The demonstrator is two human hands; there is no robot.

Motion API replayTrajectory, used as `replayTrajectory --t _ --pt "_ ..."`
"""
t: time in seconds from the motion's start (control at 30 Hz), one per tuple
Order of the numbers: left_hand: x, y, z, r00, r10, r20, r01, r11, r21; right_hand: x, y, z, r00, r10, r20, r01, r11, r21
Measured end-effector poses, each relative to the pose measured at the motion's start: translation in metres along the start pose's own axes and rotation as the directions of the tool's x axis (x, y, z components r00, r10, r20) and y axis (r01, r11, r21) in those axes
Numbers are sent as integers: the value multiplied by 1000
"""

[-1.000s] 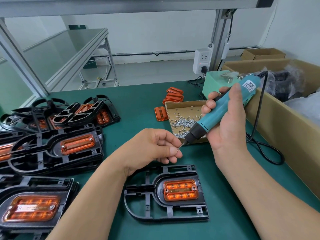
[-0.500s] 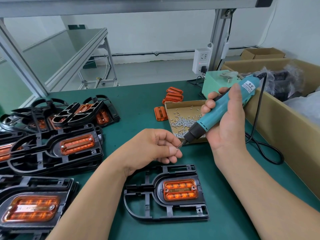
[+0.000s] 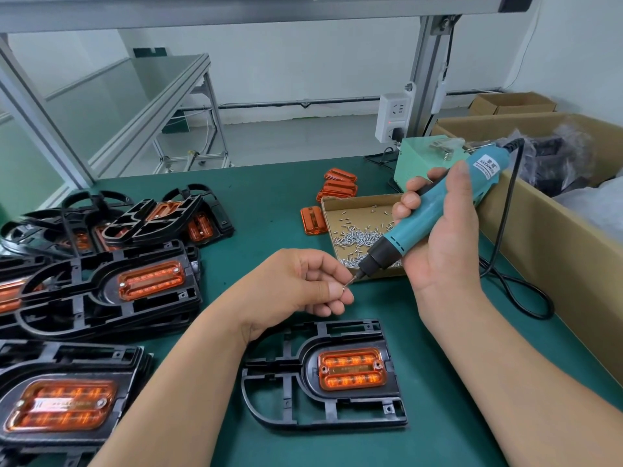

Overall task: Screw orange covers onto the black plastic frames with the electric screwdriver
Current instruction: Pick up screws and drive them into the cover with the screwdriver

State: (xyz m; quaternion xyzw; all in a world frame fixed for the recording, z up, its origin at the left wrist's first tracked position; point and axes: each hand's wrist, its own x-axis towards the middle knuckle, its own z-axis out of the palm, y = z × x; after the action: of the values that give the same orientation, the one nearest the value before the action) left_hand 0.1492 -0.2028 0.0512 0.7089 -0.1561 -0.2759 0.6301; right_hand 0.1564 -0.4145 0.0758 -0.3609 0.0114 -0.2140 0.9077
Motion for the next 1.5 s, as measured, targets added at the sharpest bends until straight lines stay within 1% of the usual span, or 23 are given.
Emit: replayTrajectory --t 0.17,0.4,0.47,0.63,0.77,0.9,1.1,1.37,1.5 --pt "2 -1 -2 998 6 -58 -8 1000 -30 0 1 1 1000 -21 -10 21 1000 -16" --pt "2 0 -1 997 35 -66 -37 999 -36 2 1 1 999 -8 -52 7 1000 -18" --pt "2 1 -1 997 48 -68 -49 999 -17 2 0 0 999 -5 -46 4 1000 -8" --pt "2 0 0 993 86 -86 -80 994 71 2 0 1 1000 -9 23 9 1000 -24" --pt "4 0 0 983 123 -134 -109 988 105 2 1 3 1000 -4 -8 4 999 -39" --pt "6 -1 4 982 148 -117 -132 983 130 3 1 2 999 18 -28 -19 999 -43" --pt "3 3 6 989 136 -53 -128 982 143 3 2 0 997 49 -53 -51 998 -35" --pt "-1 6 9 998 61 33 -62 998 22 3 0 -6 990 109 -95 -109 994 -1" --pt "-2 7 8 998 45 44 -45 999 -4 2 1 -6 988 118 -96 -118 993 6"
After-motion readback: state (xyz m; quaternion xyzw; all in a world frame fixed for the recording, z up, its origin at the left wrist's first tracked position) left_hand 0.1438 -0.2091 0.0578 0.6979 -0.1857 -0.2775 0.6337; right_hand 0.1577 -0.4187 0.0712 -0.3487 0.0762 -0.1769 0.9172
